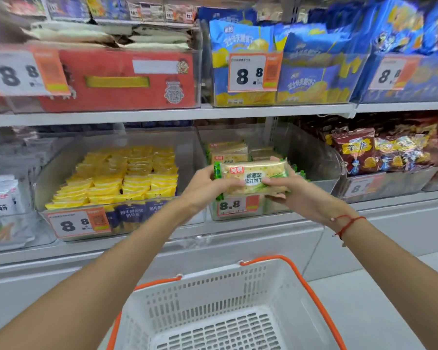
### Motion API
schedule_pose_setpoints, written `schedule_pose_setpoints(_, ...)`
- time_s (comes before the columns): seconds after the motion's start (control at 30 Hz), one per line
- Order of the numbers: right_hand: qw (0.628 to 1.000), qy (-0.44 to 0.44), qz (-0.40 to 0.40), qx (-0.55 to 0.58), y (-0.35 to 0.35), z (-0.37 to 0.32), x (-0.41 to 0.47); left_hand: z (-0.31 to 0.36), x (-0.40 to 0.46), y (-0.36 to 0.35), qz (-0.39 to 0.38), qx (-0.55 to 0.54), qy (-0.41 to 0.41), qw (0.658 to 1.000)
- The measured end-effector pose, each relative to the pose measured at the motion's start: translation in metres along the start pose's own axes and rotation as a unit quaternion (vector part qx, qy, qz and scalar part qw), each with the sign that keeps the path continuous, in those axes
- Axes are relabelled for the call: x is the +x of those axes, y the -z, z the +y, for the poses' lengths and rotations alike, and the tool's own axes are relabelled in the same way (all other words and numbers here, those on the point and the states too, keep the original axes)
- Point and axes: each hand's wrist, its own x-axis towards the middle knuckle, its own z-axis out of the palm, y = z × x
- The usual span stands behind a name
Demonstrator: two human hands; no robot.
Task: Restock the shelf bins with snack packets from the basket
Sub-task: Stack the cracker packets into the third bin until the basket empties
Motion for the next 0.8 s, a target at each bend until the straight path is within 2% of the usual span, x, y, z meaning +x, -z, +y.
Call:
schedule_pose_setpoints(0.13, 0.998, 0.019, 0.036, -0.044, 0.021, -0.010, 0.026, 0.017, 0.036, 0.005, 0.037, 0.113, -0.034, 0.992)
schedule_pose_setpoints(0.23, 0.988, 0.033, 0.064, -0.139, 0.032, -0.012, 0.053, 0.017, 0.065, 0.011, 0.054, 0.261, -0.047, 0.963)
schedule_pose_setpoints(0.33, 0.976, 0.021, 0.044, -0.211, 0.040, -0.011, 0.086, 0.013, 0.091, 0.013, 0.089, 0.400, -0.057, 0.911)
schedule_pose_setpoints(0.43, 0.969, -0.041, 0.011, -0.242, 0.044, -0.007, 0.115, 0.007, 0.111, 0.011, 0.100, 0.488, -0.044, 0.866)
schedule_pose_setpoints(0.53, 0.945, -0.087, 0.007, -0.316, 0.046, -0.006, 0.136, -0.001, 0.125, 0.012, 0.100, 0.558, -0.028, 0.823)
schedule_pose_setpoints(0.6, 0.932, -0.087, 0.009, -0.351, 0.046, -0.003, 0.146, -0.004, 0.131, 0.013, 0.088, 0.610, -0.014, 0.788)
schedule_pose_setpoints(0.67, 0.926, -0.073, 0.028, -0.370, 0.045, 0.002, 0.155, -0.004, 0.135, 0.013, 0.060, 0.677, -0.003, 0.733)
schedule_pose_setpoints(0.73, 0.914, -0.022, 0.051, -0.402, 0.044, 0.009, 0.159, -0.002, 0.136, 0.011, 0.015, 0.738, 0.014, 0.675)
schedule_pose_setpoints(0.8, 0.874, 0.024, 0.055, -0.483, 0.041, 0.017, 0.159, 0.002, 0.136, 0.008, -0.026, 0.771, 0.039, 0.635)
